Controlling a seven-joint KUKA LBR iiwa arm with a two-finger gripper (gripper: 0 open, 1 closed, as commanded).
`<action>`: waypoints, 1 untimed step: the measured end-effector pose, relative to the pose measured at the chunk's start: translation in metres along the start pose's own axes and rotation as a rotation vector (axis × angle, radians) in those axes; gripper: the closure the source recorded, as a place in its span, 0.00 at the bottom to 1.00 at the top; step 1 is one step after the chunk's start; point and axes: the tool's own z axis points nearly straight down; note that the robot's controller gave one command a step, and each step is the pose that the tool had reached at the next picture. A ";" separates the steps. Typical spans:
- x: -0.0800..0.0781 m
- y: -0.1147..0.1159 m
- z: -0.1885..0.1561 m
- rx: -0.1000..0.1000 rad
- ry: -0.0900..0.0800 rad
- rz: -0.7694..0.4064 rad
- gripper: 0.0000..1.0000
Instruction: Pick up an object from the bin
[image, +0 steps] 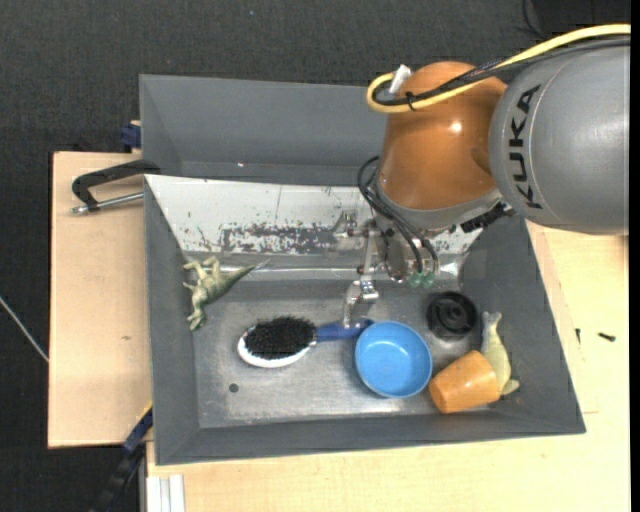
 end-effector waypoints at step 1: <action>0.000 0.000 0.118 0.001 0.013 0.113 0.00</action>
Offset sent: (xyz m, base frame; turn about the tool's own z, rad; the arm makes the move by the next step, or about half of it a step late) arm 0.0020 -0.0004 -0.1143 0.1138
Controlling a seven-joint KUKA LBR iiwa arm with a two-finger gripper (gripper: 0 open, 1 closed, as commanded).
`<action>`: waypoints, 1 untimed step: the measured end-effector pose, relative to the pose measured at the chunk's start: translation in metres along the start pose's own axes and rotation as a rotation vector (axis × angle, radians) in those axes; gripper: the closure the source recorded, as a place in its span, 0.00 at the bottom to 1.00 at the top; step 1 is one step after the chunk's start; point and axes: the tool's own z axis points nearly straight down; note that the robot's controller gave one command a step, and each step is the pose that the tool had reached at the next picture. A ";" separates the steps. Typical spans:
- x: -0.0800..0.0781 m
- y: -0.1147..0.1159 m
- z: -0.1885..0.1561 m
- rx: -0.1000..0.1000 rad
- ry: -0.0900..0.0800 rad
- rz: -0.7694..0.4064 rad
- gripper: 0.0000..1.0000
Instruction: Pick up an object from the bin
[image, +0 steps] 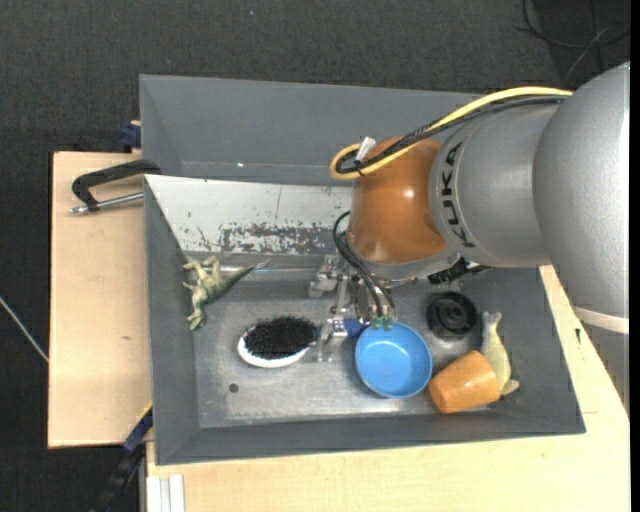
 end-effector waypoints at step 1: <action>-0.002 0.000 -0.005 -0.002 -0.008 0.000 1.00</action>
Offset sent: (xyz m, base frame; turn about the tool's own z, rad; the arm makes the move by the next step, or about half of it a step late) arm 0.0000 0.0000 0.0000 0.0000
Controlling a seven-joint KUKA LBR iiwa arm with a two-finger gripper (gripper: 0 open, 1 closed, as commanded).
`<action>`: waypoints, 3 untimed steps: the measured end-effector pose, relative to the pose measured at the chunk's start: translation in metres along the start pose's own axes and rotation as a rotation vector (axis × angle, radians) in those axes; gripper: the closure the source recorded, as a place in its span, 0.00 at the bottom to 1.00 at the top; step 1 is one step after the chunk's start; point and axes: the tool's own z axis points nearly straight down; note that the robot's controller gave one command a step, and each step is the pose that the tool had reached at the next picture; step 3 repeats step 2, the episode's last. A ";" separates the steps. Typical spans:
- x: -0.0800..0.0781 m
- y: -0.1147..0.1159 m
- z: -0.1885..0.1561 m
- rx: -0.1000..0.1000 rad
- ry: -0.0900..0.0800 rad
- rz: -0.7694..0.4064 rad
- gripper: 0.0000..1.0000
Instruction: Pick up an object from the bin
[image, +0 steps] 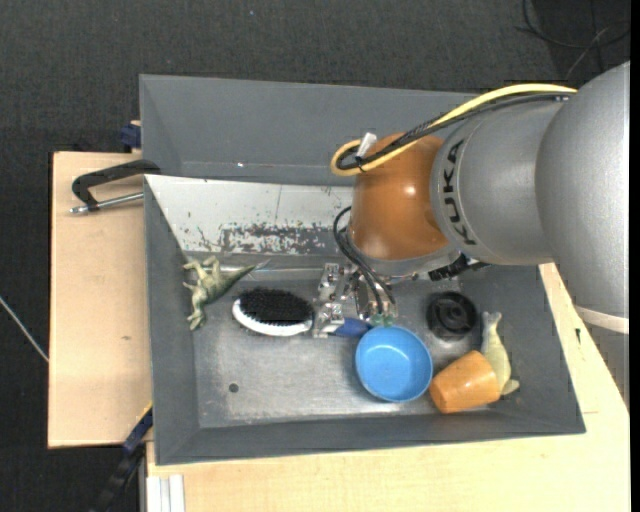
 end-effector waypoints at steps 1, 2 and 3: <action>0.004 0.022 -0.098 -0.002 -0.011 0.018 1.00; 0.002 0.027 -0.148 -0.002 -0.009 0.019 1.00; 0.002 0.027 -0.148 -0.002 -0.009 0.019 1.00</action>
Offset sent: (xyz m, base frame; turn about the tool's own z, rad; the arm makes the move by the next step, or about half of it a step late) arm -0.0052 0.0199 0.0929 0.0222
